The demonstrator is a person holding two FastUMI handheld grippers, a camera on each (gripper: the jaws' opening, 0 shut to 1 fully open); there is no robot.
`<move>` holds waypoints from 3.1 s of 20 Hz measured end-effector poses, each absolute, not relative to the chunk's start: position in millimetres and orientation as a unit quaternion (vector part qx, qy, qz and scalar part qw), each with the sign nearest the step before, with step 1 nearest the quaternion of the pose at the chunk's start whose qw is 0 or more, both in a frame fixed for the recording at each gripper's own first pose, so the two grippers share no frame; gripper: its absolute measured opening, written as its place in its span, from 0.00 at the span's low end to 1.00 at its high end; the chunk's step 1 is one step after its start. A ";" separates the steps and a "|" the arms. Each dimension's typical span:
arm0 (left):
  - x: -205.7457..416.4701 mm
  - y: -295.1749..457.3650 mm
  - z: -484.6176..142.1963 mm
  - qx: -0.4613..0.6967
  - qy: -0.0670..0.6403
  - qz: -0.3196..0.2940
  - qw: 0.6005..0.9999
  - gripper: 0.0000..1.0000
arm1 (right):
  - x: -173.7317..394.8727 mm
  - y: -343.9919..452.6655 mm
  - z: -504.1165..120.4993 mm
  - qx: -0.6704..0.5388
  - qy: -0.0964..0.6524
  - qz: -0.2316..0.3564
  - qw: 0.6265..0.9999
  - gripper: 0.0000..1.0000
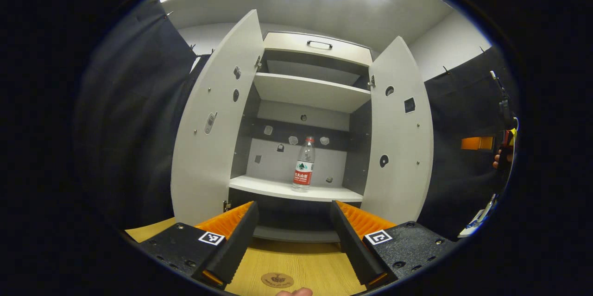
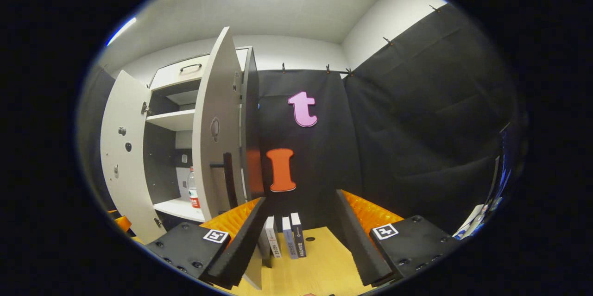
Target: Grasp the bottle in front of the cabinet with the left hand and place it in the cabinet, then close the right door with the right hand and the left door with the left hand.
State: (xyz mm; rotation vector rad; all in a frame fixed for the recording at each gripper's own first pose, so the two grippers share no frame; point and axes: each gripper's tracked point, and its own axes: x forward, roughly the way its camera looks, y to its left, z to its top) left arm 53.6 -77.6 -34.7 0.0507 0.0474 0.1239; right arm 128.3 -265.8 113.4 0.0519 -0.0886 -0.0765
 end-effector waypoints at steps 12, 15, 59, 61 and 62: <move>45.1 22.6 -26.0 0.044 0.005 0.109 0.993 0.95 | 180.9 -223.8 122.7 0.028 -0.040 -0.043 0.998 0.97; 48.7 35.7 -32.9 0.039 0.009 0.107 0.993 0.95 | 180.0 -201.9 117.1 0.022 -0.040 -0.032 0.998 0.96; 89.6 74.3 -32.5 0.008 -0.017 0.109 0.994 0.95 | 254.2 22.0 56.9 0.037 0.020 0.129 0.991 0.94; 82.4 77.8 -25.7 0.001 -0.029 0.123 0.992 0.92 | 261.4 26.7 54.3 0.046 0.022 0.134 0.990 0.95; 77.4 81.0 -19.8 -0.002 -0.039 0.130 0.991 0.94 | 266.9 31.4 53.9 0.046 0.021 0.137 0.989 0.95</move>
